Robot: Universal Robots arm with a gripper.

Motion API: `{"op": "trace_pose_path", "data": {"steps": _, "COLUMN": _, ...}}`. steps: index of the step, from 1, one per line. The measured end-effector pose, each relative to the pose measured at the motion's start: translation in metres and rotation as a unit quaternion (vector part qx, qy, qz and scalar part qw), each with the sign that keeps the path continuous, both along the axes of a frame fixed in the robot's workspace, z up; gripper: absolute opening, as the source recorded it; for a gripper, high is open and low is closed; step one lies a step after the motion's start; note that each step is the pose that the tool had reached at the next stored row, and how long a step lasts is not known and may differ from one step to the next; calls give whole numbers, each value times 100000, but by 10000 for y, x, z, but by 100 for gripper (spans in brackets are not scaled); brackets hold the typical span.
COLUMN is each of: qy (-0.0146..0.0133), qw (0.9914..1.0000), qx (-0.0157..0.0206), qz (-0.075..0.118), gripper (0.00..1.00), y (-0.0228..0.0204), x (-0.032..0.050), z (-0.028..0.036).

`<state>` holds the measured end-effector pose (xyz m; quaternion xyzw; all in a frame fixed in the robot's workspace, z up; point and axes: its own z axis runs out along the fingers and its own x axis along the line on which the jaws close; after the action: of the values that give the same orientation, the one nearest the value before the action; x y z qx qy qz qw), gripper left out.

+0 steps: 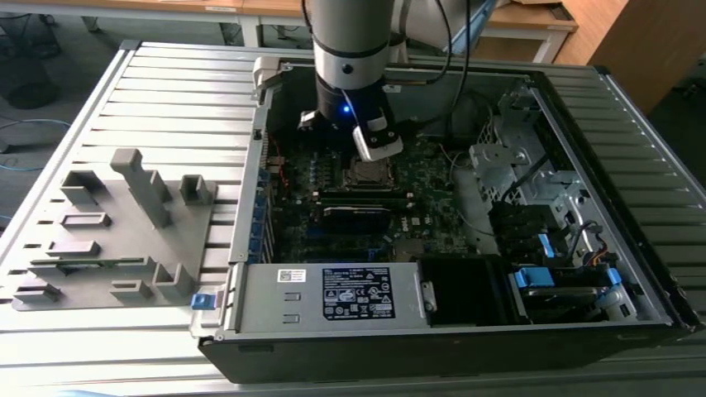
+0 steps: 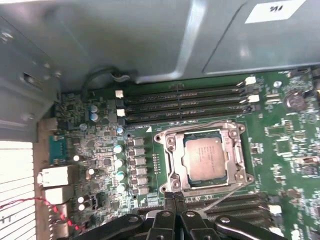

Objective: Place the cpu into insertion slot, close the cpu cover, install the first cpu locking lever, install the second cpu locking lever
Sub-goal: 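Install the second cpu locking lever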

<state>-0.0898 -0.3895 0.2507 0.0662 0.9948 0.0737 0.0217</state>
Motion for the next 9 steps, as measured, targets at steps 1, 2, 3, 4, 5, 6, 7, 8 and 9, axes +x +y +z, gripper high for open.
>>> {"op": "trace_pose_path", "data": {"steps": 1, "qy": 0, "qw": 100000, "qx": -1, "qz": 2, "gripper": 11, "y": 0, "x": 0, "z": 34}}
{"op": "trace_pose_path", "data": {"steps": 2, "qy": 3, "qw": 100000, "qx": -5, "qz": 3, "gripper": 11, "y": 0, "x": 0, "z": 54}}
{"op": "trace_pose_path", "data": {"steps": 3, "qy": 3, "qw": 100000, "qx": -3, "qz": 0, "gripper": 11, "y": 0, "x": 0, "z": 65}}
{"op": "trace_pose_path", "data": {"steps": 4, "qy": -3, "qw": 100000, "qx": 6, "qz": 0, "gripper": 11, "y": 0, "x": 0, "z": 67}}
{"op": "trace_pose_path", "data": {"steps": 5, "qy": -3, "qw": 100000, "qx": 8, "qz": 0, "gripper": 11, "y": 0, "x": 0, "z": 67}}
{"op": "trace_pose_path", "data": {"steps": 6, "qy": -5, "qw": 100000, "qx": 4, "qz": -1, "gripper": 11, "y": 0, "x": 0, "z": 67}}
{"op": "trace_pose_path", "data": {"steps": 7, "qy": 0, "qw": 100000, "qx": -28, "qz": 0, "gripper": 11, "y": 0, "x": 1, "z": 68}}
{"op": "trace_pose_path", "data": {"steps": 8, "qy": 0, "qw": 100000, "qx": -71, "qz": 5, "gripper": 11, "y": 0, "x": 6, "z": 68}}
{"op": "trace_pose_path", "data": {"steps": 9, "qy": 3, "qw": 100000, "qx": -108, "qz": 11, "gripper": 11, "y": 0, "x": 14, "z": 69}}
